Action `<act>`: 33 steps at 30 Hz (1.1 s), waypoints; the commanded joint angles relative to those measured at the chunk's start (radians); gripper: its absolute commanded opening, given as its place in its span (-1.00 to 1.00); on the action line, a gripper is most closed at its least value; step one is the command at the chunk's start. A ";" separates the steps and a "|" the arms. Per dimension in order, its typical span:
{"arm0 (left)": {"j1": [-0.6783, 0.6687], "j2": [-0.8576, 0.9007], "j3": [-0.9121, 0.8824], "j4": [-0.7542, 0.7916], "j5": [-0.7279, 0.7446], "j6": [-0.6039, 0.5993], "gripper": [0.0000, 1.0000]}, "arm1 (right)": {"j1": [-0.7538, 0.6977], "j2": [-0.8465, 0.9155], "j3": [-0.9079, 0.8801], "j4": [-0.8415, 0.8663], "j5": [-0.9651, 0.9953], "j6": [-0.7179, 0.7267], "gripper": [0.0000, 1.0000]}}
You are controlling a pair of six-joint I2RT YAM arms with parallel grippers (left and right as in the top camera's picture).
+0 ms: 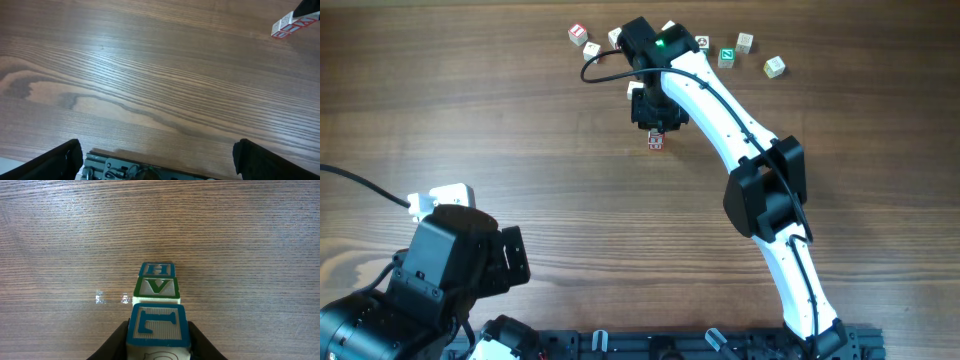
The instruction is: Form a tower
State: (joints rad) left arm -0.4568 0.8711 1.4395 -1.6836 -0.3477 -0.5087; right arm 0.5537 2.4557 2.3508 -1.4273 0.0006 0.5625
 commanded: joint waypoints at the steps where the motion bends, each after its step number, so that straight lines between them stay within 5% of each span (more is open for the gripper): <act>1: 0.005 -0.003 0.001 0.000 -0.016 0.016 1.00 | -0.003 -0.005 -0.006 0.002 -0.014 -0.001 -0.59; 19: 0.005 -0.003 0.001 0.000 -0.016 0.016 1.00 | 0.000 -0.005 -0.006 0.001 -0.002 -0.011 -0.57; 33: 0.005 -0.003 0.001 0.000 -0.016 0.016 1.00 | 0.009 -0.005 -0.006 0.008 0.000 -0.010 -0.34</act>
State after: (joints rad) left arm -0.4568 0.8711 1.4395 -1.6836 -0.3477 -0.5087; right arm 0.5560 2.4557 2.3508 -1.4193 0.0002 0.5552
